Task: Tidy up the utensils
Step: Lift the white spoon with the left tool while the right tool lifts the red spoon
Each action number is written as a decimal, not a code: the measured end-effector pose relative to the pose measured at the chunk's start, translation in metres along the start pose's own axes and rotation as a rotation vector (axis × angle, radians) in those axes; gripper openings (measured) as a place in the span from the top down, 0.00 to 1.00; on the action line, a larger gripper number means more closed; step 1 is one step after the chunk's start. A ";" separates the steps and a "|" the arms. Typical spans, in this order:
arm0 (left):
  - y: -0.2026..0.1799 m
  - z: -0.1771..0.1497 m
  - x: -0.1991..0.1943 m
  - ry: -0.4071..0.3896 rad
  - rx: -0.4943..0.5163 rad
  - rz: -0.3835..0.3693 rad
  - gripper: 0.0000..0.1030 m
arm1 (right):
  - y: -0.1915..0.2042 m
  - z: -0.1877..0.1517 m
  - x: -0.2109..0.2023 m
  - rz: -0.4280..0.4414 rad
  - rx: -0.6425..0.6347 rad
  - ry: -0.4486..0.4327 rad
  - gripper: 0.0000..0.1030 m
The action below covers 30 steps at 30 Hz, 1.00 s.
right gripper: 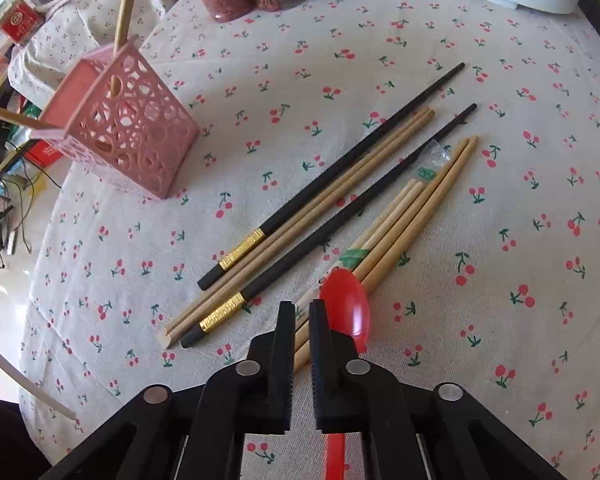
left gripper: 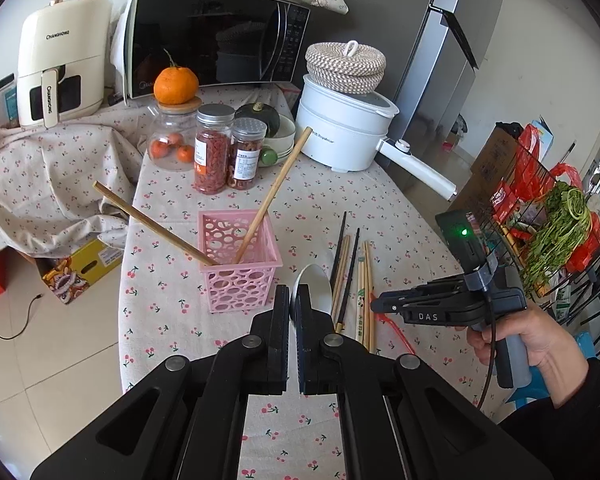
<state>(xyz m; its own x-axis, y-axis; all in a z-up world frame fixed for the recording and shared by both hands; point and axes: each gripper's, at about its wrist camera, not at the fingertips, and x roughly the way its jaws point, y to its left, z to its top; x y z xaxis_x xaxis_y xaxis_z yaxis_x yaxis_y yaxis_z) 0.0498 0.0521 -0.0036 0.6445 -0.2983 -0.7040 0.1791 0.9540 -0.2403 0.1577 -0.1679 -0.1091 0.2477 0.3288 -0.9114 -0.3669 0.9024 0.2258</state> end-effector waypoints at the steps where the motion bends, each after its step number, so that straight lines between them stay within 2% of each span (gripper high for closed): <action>1: 0.000 0.000 0.001 0.004 0.002 -0.001 0.98 | -0.002 0.002 -0.002 -0.006 0.013 -0.015 0.62; 2: -0.001 -0.001 0.002 0.007 0.004 0.000 0.98 | -0.004 0.002 -0.004 -0.019 0.018 -0.020 0.56; 9: -0.004 -0.002 0.007 0.022 0.013 0.001 0.98 | -0.004 -0.001 0.022 -0.184 -0.020 0.075 0.55; 12: -0.004 -0.002 0.006 0.020 0.016 0.001 0.98 | -0.009 -0.001 0.028 -0.204 -0.017 0.087 0.55; 14: -0.004 -0.001 0.006 0.016 0.013 0.004 0.98 | -0.013 -0.001 0.030 -0.185 -0.005 0.079 0.55; 16: -0.004 0.000 0.003 0.004 0.006 0.009 0.98 | -0.015 -0.001 0.029 -0.154 0.007 0.074 0.73; 17: -0.004 0.001 0.001 -0.009 0.003 0.013 0.98 | -0.015 -0.001 0.028 -0.159 0.008 0.072 0.74; 22: -0.006 0.015 -0.024 -0.151 0.005 0.069 0.98 | -0.010 -0.003 0.018 -0.133 0.001 0.032 0.75; 25: -0.008 0.025 -0.038 -0.261 0.008 0.122 0.98 | -0.005 -0.004 -0.004 -0.117 0.005 -0.044 0.75; 30: -0.018 0.040 -0.043 -0.421 0.058 0.267 0.98 | 0.011 -0.003 -0.040 -0.081 0.009 -0.182 0.75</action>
<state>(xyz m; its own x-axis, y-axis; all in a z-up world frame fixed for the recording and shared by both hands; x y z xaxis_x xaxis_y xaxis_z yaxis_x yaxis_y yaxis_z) 0.0487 0.0490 0.0571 0.9152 -0.0173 -0.4026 0.0003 0.9991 -0.0423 0.1409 -0.1725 -0.0713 0.4346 0.2993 -0.8494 -0.3312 0.9302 0.1583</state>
